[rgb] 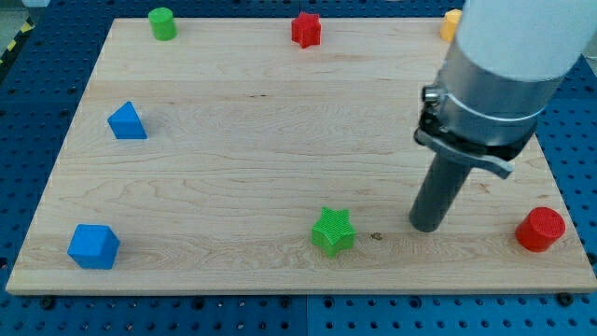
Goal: Slide the green star slightly to the left
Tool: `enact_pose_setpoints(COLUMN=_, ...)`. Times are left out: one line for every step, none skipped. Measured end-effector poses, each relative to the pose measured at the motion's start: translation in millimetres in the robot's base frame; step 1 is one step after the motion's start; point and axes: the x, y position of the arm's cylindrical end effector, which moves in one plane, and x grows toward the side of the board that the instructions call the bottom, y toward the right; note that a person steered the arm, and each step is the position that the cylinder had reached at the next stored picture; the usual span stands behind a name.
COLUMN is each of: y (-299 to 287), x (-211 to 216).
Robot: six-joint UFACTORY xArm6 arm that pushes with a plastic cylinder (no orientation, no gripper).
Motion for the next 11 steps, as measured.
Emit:
enact_pose_setpoints(y=-25, x=0)
enact_pose_setpoints(y=-42, x=1)
enact_pose_setpoints(y=-51, x=9)
enact_pose_setpoints(y=-59, x=13)
enact_pose_setpoints(y=-67, x=13)
enact_pose_setpoints(y=-78, x=13)
enact_pose_setpoints(y=-86, x=14)
enact_pose_setpoints(y=-90, x=14)
enact_pose_setpoints(y=-86, x=0)
enact_pose_setpoints(y=-72, x=-31)
enact_pose_setpoints(y=-72, x=-57)
